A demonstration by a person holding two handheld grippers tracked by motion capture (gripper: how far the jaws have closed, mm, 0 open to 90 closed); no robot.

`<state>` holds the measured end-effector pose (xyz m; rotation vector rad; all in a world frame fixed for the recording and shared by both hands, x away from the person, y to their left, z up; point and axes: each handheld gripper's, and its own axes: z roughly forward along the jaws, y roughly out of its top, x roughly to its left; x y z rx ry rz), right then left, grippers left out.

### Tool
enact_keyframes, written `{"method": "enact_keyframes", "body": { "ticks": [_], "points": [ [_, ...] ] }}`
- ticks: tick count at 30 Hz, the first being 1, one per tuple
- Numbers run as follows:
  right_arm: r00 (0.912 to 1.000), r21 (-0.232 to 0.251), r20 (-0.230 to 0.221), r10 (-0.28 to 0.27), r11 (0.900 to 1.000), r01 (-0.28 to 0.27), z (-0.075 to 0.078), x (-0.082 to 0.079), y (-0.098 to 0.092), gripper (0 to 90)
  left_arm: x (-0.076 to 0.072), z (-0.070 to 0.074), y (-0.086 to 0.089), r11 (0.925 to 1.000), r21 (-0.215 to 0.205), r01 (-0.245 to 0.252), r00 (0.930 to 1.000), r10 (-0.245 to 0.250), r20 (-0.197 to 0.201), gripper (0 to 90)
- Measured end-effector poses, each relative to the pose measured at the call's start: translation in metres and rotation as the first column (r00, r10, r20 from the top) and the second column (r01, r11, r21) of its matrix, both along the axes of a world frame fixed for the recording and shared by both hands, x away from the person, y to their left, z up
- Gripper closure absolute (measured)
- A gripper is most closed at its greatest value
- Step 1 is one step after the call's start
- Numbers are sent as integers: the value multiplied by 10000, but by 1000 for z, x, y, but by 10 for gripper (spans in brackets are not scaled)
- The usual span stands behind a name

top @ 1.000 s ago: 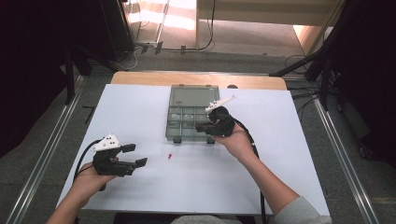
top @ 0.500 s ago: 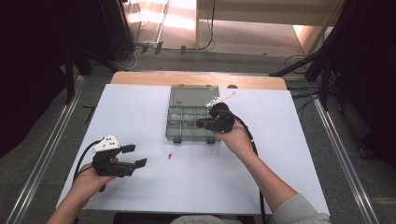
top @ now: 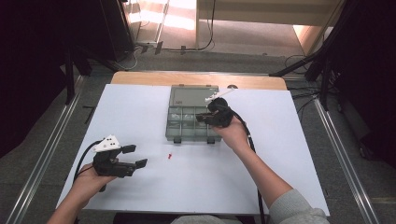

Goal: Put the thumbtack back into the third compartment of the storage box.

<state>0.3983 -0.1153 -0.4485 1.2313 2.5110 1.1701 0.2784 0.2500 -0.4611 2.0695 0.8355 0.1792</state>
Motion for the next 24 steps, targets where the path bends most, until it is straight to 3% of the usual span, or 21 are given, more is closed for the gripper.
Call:
{"method": "enact_keyframes", "body": {
  "ticks": [14,24],
  "points": [
    [9977,-176,-54,-675,9976,674,-12,13,-6,862,0,1,1,10000,-22,-64,9999,64,90,235],
    [9965,-258,-81,-830,9962,828,-17,20,-5,857,0,0,1,10000,1,-34,10000,34,74,234]
  ]
}}
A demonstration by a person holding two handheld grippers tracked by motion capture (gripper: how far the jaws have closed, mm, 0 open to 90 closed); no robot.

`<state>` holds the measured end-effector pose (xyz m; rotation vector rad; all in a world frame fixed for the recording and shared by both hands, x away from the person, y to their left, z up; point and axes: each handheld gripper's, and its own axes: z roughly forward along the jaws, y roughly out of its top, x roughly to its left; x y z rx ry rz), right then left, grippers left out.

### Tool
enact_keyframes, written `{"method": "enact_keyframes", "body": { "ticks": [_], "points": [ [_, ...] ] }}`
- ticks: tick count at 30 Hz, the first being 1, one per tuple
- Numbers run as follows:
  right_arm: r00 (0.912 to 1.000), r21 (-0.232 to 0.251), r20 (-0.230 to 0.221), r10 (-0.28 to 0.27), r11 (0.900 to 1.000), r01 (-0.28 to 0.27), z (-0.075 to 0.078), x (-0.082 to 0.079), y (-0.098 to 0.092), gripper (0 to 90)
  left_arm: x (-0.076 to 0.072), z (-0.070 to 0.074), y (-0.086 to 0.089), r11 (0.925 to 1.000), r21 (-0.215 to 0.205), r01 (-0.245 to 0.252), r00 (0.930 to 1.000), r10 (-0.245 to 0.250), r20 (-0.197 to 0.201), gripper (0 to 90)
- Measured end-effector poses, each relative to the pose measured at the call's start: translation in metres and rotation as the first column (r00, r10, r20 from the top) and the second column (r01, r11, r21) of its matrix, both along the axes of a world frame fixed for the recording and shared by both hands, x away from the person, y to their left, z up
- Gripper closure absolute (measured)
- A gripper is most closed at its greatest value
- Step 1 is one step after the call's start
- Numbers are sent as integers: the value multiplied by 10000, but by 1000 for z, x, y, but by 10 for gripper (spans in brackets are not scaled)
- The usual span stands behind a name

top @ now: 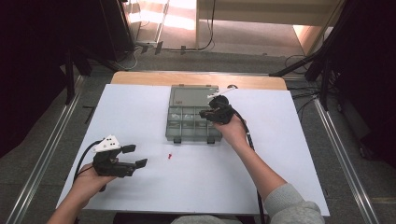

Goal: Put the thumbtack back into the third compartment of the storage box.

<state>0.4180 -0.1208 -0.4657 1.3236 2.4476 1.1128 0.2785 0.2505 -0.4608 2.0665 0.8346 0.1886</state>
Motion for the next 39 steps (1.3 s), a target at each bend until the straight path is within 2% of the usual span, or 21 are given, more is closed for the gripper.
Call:
{"method": "enact_keyframes", "body": {
  "ticks": [9,16,20,22,24,28,29,36,39],
  "points": [
    [9999,-133,90,49,9999,-48,-3,1,2,849,0,0,0,10000,56,40,10000,-40,-36,234],
    [9998,294,129,-126,9995,122,-2,1,-3,716,0,0,1,10000,-2,-27,10000,27,-7,234],
    [9999,338,117,-108,9994,104,-2,1,-5,627,0,1,2,10000,-37,-36,10000,36,1,234],
    [9999,331,106,-88,9994,84,-1,0,-5,625,0,1,2,10000,-26,-48,10000,48,23,234],
    [9998,448,178,-2,9990,-6,1,-3,-5,614,-1,2,3,10000,-46,-51,10000,51,36,235],
    [9993,524,330,202,9984,-219,5,-9,-4,523,0,1,3,9999,-58,-83,10000,83,20,235],
    [9993,523,254,285,9982,-298,6,-11,-3,497,0,1,3,10000,-47,-63,10000,63,19,234],
    [9960,269,538,718,9969,-733,12,-24,3,411,0,2,3,10000,-40,-42,10000,42,28,234],
    [9939,205,628,903,9956,-918,15,-30,6,404,0,2,3,10000,-30,-36,10000,36,20,234]
  ]
}}
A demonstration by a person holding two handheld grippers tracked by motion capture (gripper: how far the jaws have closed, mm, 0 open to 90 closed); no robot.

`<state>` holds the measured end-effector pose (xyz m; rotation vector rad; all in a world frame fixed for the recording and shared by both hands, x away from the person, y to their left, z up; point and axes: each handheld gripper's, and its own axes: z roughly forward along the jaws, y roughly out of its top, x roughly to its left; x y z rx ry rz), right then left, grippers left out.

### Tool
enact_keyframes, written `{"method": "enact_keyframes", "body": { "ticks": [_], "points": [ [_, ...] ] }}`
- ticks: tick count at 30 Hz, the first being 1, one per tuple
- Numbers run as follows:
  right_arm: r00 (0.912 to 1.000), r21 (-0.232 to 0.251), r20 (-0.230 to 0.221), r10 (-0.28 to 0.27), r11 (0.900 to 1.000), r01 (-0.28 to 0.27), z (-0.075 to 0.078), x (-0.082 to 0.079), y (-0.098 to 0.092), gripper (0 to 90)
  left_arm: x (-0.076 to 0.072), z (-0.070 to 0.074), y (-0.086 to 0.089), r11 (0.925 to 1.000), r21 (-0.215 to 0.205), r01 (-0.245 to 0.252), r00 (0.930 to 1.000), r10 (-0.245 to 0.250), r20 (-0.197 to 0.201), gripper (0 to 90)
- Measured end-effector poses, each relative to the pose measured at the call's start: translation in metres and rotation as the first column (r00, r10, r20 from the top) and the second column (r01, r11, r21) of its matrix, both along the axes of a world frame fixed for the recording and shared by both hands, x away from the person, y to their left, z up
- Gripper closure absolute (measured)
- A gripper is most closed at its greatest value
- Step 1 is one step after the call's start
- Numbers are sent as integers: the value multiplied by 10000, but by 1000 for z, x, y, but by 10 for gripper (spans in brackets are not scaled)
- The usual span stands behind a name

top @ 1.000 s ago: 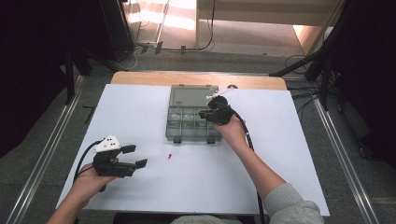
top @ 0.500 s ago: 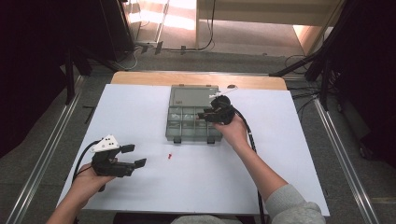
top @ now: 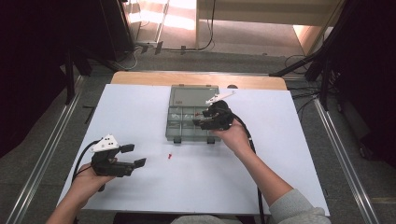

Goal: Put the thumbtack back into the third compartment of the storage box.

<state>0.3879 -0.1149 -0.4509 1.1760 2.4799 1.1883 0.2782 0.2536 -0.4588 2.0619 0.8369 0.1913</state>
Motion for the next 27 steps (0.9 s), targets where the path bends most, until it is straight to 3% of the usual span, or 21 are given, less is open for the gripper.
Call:
{"method": "enact_keyframes", "body": {
  "ticks": [20,27],
  "points": [
    [9973,400,19,739,9965,-739,11,-25,16,362,0,0,1,10000,-74,-46,10000,46,26,234],
    [9947,230,77,1021,9945,-1022,9,-33,23,362,0,0,1,10000,-67,-61,10000,61,29,234]
  ]
}}
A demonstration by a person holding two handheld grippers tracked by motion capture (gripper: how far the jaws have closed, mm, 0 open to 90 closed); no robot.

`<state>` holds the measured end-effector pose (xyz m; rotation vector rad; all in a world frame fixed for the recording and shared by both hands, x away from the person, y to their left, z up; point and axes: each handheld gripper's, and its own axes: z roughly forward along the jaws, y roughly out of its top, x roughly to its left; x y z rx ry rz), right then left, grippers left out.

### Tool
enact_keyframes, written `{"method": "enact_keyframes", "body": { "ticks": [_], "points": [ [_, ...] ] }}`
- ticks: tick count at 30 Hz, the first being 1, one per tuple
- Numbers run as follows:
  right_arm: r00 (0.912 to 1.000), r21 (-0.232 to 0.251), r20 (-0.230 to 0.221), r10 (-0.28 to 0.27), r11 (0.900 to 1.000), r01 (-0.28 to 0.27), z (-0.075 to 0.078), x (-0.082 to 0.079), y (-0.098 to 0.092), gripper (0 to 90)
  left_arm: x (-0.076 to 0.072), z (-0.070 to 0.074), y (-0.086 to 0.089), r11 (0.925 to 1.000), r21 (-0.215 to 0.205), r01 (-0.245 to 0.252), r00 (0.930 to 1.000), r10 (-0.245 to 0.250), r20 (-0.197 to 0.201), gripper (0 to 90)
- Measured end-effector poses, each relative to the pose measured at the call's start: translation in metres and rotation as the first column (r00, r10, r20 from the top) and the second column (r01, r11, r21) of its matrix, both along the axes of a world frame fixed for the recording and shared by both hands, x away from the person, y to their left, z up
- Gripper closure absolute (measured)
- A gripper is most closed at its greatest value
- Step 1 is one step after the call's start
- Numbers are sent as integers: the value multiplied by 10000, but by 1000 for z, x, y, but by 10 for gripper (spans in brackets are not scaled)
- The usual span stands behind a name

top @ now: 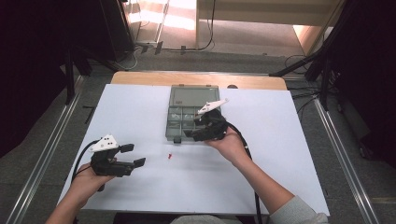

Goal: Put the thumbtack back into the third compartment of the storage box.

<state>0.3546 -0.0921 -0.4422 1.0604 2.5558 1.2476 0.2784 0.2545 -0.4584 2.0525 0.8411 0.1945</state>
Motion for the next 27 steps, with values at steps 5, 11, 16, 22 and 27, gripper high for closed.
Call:
{"method": "enact_keyframes", "body": {
  "ticks": [5,11,16,22,27],
  "points": [
    [9999,-26,-60,132,9999,-132,-1,-5,4,358,0,0,1,10000,-22,-11,10000,11,-9,234],
    [9997,-76,-82,227,9997,-228,-3,-11,9,358,0,1,1,10000,-12,-5,10000,5,30,234],
    [9996,-107,-32,293,9995,-293,-4,-17,13,358,0,1,1,10000,-17,-3,10000,3,36,235],
    [9993,-107,31,379,9992,-378,-5,-22,18,358,-1,1,1,10000,-23,7,10000,-7,37,235],
    [9992,-100,4,399,9992,-399,-7,-27,23,358,-1,1,1,10000,-30,1,10000,-1,38,235]
  ]
}}
